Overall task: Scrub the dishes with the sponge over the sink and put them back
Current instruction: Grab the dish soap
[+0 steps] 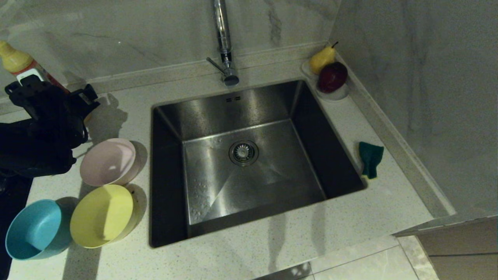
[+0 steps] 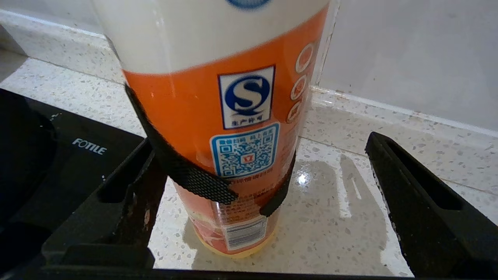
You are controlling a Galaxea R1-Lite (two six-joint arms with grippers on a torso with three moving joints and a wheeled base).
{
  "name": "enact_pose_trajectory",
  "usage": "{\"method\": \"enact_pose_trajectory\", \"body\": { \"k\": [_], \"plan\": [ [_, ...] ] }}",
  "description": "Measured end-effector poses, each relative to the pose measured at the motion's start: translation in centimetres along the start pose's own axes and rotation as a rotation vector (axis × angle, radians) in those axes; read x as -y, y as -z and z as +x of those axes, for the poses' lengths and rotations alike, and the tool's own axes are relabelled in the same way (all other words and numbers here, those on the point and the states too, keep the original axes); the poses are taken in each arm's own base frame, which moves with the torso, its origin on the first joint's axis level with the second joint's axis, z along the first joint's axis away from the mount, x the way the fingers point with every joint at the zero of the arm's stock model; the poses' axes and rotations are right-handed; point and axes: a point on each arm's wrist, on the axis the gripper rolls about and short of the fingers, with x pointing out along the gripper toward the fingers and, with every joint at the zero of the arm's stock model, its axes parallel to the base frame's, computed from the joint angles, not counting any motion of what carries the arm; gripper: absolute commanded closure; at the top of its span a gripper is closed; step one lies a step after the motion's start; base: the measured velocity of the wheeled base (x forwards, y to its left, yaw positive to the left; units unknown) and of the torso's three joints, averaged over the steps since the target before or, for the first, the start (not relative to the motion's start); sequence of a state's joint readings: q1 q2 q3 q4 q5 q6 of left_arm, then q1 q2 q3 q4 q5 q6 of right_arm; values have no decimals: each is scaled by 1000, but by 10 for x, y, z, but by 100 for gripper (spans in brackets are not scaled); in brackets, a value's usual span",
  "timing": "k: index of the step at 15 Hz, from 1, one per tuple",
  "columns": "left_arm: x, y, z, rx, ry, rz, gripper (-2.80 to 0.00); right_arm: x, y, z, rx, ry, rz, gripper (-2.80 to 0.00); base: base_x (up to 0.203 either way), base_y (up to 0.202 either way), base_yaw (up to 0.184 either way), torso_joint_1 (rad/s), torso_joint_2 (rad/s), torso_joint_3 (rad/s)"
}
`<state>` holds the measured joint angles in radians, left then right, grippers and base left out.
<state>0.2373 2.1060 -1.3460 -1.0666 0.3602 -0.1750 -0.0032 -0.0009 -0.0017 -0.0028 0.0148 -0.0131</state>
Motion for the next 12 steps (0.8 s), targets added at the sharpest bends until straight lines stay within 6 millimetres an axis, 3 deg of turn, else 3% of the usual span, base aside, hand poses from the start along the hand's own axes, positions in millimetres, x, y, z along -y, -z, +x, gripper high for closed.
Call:
{"method": "enact_pose_trajectory", "body": {
  "k": [12],
  "plan": [
    [-7,10,17,16,-6,3,-280,0,0,0,0,0,0,0,0,0,0,0,0,0]
  ]
}}
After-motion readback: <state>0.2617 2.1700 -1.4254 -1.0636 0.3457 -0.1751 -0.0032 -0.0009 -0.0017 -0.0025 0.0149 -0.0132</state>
